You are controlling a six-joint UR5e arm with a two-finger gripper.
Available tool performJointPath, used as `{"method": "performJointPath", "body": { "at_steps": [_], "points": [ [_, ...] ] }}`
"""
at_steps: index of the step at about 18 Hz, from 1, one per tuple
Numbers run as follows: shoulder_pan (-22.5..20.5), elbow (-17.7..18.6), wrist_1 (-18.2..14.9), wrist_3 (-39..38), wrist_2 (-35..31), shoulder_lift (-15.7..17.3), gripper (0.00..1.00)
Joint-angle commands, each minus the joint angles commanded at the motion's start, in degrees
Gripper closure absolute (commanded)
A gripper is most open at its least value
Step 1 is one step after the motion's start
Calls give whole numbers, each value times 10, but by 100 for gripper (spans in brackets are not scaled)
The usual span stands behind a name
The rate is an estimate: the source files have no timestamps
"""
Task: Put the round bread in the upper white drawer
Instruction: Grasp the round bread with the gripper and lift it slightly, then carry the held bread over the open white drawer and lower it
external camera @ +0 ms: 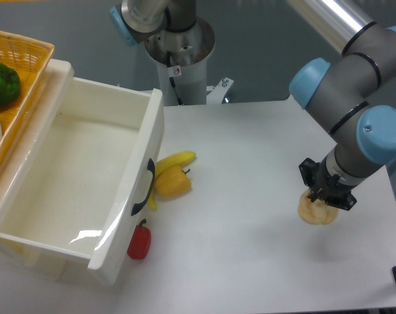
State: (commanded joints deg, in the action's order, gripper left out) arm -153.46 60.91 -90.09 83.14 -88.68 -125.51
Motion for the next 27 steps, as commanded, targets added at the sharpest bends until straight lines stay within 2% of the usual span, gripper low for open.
{"method": "performJointPath", "body": {
  "at_steps": [7,10,15,19,22,24,27],
  "points": [
    [6,0,-14,-7,3,5,100],
    [18,3,-26,-28,13,23,100],
    [45,9,-39,-94,61,65,100],
    [55,39,-44,-128,114,119,100],
    [77,41,-40,-202,168,147,100],
    [91,45,-41,-221,186,156,100],
    [104,74,-40,-267,224,188,100]
  ]
}}
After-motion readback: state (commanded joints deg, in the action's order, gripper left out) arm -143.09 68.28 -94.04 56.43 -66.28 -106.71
